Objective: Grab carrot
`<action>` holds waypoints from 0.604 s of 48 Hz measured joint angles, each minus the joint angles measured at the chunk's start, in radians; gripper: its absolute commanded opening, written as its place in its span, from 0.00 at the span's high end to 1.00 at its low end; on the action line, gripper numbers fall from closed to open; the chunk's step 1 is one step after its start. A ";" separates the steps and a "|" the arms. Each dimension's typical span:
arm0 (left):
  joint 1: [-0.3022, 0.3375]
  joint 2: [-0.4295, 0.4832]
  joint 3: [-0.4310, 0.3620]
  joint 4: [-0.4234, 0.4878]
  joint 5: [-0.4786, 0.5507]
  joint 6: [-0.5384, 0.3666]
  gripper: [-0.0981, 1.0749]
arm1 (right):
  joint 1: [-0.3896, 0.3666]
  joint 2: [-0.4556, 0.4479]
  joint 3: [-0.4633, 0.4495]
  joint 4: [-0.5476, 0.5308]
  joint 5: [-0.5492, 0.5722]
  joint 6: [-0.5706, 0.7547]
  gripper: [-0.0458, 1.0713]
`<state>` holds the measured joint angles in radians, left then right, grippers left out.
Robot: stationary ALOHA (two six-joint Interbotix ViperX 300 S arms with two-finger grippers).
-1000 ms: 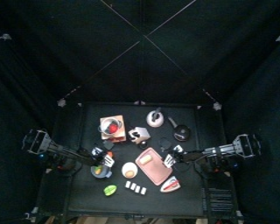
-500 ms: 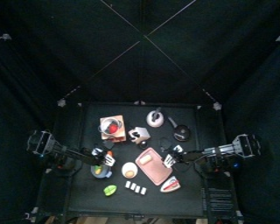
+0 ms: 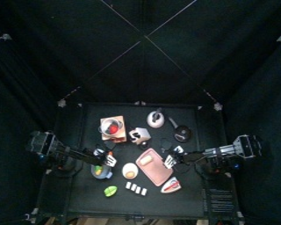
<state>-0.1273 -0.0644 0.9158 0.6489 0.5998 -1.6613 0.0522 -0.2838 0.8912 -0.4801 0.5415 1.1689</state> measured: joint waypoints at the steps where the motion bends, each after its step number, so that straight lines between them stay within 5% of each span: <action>1: 0.000 0.000 0.000 0.000 0.000 0.000 0.17 | 0.000 0.000 0.000 0.000 0.002 0.000 0.15; 12: 0.002 -0.006 0.000 0.002 0.003 0.000 0.25 | 0.000 0.000 0.000 0.002 0.000 0.000 0.15; 29: -0.032 -0.169 0.005 0.083 0.041 0.009 0.25 | 0.000 0.000 0.000 0.003 0.000 0.000 0.15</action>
<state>-0.1595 -0.2332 0.9204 0.7317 0.6412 -1.6521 0.0522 -0.2838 0.8912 -0.4771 0.5415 1.1689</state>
